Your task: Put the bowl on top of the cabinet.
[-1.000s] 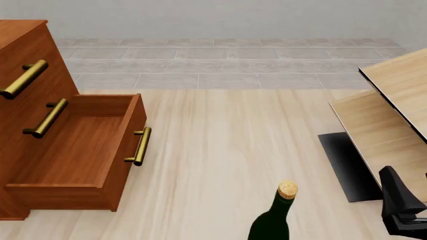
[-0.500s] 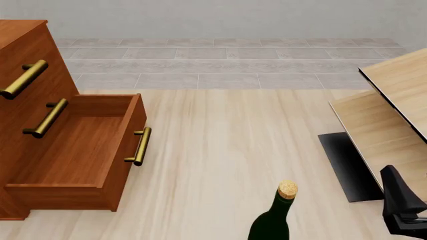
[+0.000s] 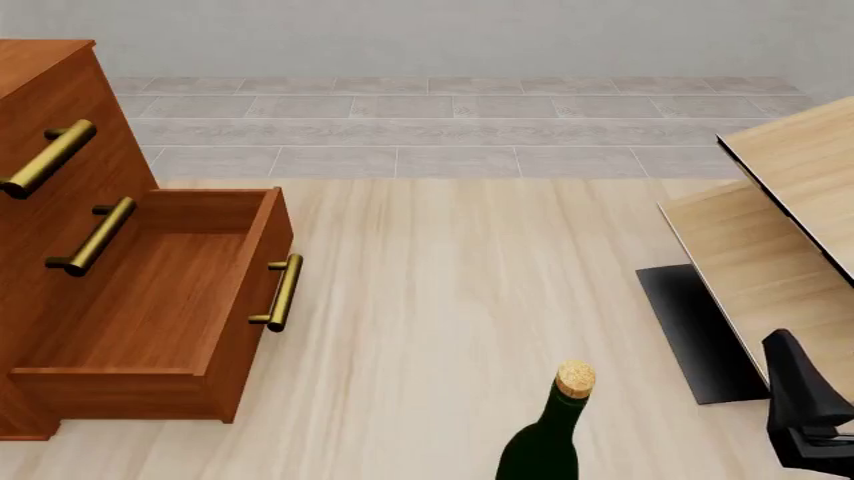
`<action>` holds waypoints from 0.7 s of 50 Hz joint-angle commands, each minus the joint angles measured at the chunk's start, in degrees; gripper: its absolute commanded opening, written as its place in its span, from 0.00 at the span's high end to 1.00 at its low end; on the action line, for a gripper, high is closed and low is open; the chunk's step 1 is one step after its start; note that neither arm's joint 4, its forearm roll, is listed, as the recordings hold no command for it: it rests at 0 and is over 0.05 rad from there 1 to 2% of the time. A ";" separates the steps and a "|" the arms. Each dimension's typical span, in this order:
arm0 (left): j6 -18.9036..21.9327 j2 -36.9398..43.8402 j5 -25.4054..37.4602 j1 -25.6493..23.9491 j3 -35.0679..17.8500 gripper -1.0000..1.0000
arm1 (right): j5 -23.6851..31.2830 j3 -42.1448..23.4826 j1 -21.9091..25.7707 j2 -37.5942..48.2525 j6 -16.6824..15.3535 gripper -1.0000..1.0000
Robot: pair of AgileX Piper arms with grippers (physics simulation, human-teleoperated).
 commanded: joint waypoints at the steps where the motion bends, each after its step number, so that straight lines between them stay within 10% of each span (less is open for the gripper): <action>1: 0.13 0.34 0.52 0.89 0.75 1.00 | -0.26 0.09 -0.10 0.00 0.13 0.00; 35: -2.73 -0.73 0.52 -1.81 -3.44 1.00 | -0.48 0.21 0.30 0.00 0.32 0.00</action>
